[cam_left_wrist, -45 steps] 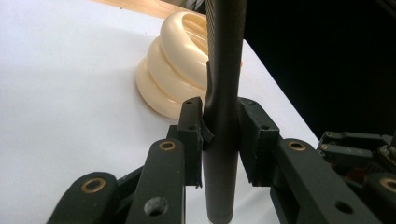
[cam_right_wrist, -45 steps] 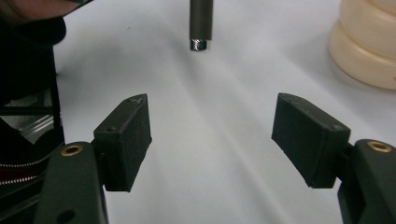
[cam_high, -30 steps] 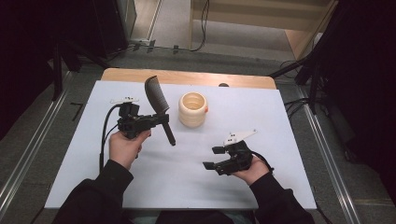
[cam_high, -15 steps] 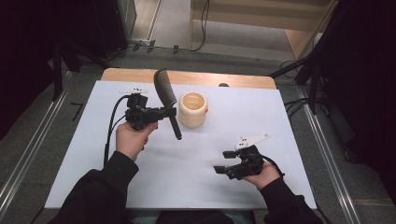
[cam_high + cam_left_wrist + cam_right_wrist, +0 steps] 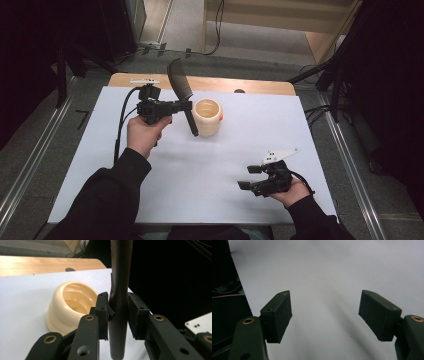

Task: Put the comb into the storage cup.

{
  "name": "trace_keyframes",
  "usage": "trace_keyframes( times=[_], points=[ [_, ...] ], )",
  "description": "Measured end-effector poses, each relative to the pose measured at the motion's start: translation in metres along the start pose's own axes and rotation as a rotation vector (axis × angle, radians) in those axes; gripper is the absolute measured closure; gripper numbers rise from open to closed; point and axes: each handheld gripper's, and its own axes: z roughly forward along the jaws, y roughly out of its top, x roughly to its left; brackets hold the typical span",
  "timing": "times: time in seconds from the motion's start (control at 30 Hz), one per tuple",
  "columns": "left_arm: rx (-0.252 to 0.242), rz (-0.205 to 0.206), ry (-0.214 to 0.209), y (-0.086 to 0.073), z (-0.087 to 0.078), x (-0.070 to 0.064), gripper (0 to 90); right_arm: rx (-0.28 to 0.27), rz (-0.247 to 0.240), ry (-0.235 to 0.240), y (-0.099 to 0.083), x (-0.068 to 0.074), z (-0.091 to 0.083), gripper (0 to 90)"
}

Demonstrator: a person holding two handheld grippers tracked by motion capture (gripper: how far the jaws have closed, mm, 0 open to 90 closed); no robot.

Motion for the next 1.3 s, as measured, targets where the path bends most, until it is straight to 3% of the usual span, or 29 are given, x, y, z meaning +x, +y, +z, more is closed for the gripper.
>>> trace_keyframes(
  times=[0.2,0.37,0.67,0.73,0.97,1.13,1.3],
  points=[
    [-0.008,0.015,0.02,0.014,0.007,0.002,73.0,0.0,0.013,-0.007,-0.007,-0.002,-0.006,24.2],
    [-0.028,0.003,0.017,0.026,0.013,0.003,73.0,-0.001,0.012,-0.013,-0.011,-0.003,-0.008,24.2],
    [-0.067,0.03,0.033,0.044,0.034,0.005,73.0,-0.024,0.018,-0.019,-0.011,-0.005,-0.012,24.2],
    [-0.067,0.056,0.05,0.046,0.04,0.005,73.0,-0.027,0.017,-0.019,-0.011,-0.006,-0.013,24.2],
    [-0.067,0.083,0.076,0.047,0.059,0.009,73.0,-0.036,0.02,-0.016,-0.01,-0.006,-0.014,24.2],
    [-0.039,0.134,0.095,0.039,0.071,0.013,73.0,-0.045,0.012,-0.016,-0.01,-0.006,-0.014,24.1],
    [-0.03,0.128,0.098,0.031,0.08,0.018,73.0,-0.042,0.01,-0.016,-0.01,-0.007,-0.014,24.1]
  ],
)
